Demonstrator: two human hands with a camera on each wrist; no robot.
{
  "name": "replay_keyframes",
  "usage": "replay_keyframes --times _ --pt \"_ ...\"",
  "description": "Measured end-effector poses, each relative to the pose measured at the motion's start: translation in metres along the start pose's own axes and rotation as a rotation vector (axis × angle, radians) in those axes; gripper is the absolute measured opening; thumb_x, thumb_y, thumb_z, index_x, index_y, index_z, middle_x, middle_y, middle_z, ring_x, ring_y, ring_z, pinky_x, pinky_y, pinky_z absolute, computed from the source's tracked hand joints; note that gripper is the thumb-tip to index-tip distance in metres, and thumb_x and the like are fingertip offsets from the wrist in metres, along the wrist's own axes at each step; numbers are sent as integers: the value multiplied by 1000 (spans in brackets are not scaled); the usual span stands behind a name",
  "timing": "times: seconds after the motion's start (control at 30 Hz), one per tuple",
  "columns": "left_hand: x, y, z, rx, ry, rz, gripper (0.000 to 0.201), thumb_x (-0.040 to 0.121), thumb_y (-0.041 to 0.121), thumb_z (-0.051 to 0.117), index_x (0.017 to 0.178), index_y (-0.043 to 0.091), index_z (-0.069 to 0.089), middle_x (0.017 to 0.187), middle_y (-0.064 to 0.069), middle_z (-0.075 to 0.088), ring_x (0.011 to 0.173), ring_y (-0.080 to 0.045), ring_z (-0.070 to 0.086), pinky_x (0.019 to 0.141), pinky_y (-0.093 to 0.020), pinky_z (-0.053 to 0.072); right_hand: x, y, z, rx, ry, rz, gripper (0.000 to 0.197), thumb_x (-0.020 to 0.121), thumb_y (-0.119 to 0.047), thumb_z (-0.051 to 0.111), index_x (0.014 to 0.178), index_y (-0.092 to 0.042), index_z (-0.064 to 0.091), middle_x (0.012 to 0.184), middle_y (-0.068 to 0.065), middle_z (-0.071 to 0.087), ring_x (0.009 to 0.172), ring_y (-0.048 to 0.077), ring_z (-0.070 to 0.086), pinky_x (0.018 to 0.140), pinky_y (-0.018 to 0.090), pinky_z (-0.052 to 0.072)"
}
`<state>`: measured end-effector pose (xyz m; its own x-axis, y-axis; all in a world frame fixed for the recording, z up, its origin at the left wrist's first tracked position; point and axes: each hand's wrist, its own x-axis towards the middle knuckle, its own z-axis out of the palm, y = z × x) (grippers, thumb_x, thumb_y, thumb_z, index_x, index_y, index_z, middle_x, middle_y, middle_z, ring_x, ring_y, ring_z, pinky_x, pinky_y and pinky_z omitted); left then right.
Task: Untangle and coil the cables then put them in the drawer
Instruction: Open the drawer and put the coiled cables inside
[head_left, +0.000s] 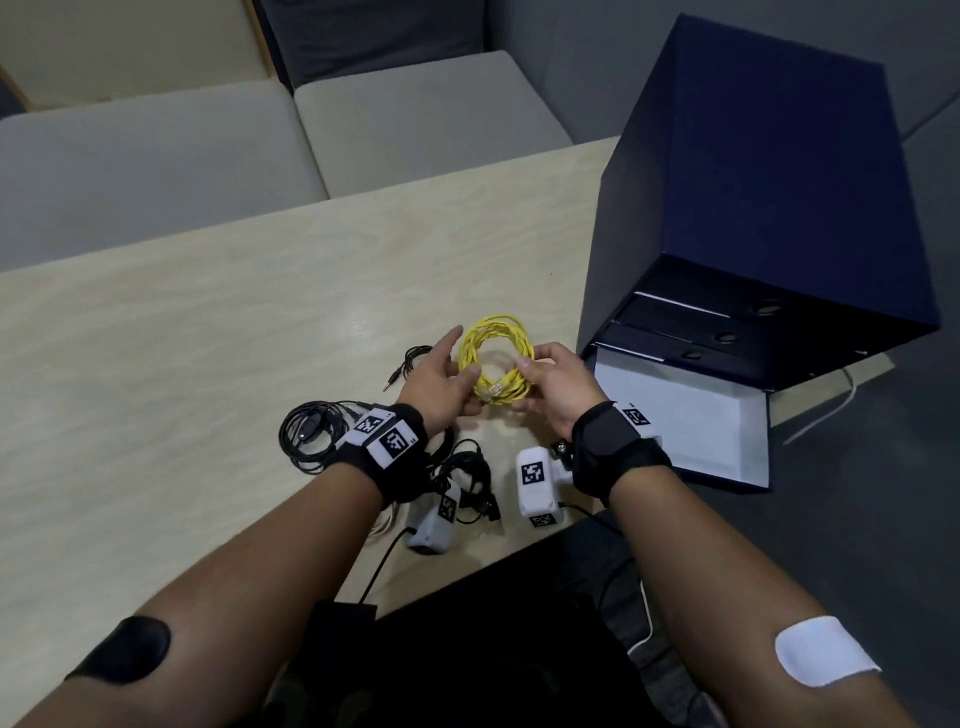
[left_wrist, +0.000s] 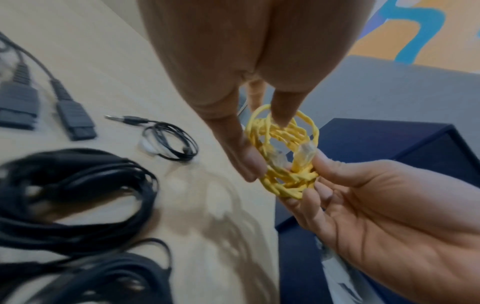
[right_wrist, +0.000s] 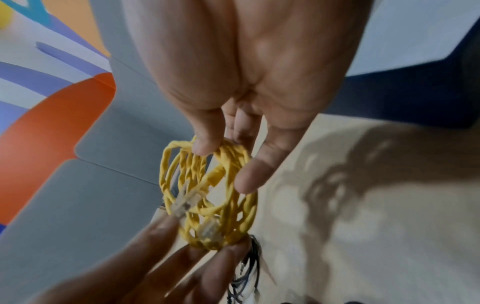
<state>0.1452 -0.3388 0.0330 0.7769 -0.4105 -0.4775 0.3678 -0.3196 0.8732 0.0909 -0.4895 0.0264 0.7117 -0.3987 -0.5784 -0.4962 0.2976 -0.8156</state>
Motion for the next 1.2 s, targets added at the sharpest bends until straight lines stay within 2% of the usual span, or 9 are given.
replay_keyframes --times 0.17,0.3,0.37,0.57,0.7,0.87,1.03,1.1,1.2 --pt "0 13 38 39 -27 4 36 94 6 55 129 7 50 70 -7 56 47 -16 63 63 -36 60 -15 -2 -42 44 14 -2 4 97 -10 53 98 -8 51 93 12 65 65 23 63 48 27 54" --pt "-1 19 86 153 -114 -23 41 91 12 59 128 15 43 67 -6 63 54 -25 65 73 -48 59 -23 4 -98 29 63 55 8 98 -13 53 101 -6 50 90 13 62 62 21 61 50 28 54" --pt "-2 23 112 261 -172 -17 44 89 18 60 127 21 40 69 -7 68 64 -27 68 78 -48 57 -24 7 -127 36 90 94 7 98 -12 52 99 -5 50 87 12 59 63 21 60 50 29 53" --pt "2 35 178 497 -256 -11 69 87 24 59 147 26 25 108 -13 67 90 -31 68 84 -44 55 -7 13 -193 -9 138 198 9 97 -11 54 91 -5 51 93 17 57 66 25 60 50 32 56" --pt "8 42 201 642 -264 -22 56 90 25 57 143 23 40 129 -10 58 105 -31 62 92 -39 51 7 12 -215 -55 129 272 15 97 -13 55 104 0 52 93 20 60 63 30 62 47 33 57" --pt "12 44 222 739 -308 -64 56 92 27 56 145 22 37 134 -9 54 109 -30 59 89 -29 46 23 11 -229 -76 128 360 20 98 -10 51 113 4 51 98 18 59 64 32 62 38 26 51" --pt "19 43 238 793 -310 -103 61 92 23 55 148 16 30 151 -7 36 125 -26 50 98 -27 39 36 11 -237 47 166 342 26 99 -12 51 122 0 51 102 13 58 81 27 64 50 30 57" --pt "23 43 243 767 -311 -145 62 91 23 56 147 14 30 149 -8 36 126 -27 48 102 -28 39 37 10 -236 139 179 325 22 99 -12 51 116 1 52 102 16 59 89 29 63 49 29 58" --pt "27 44 247 630 -322 -225 54 87 19 58 138 13 41 125 -14 58 105 -29 62 95 -41 50 40 14 -233 214 205 301 19 97 -17 55 104 0 53 107 21 60 83 29 63 56 30 60"
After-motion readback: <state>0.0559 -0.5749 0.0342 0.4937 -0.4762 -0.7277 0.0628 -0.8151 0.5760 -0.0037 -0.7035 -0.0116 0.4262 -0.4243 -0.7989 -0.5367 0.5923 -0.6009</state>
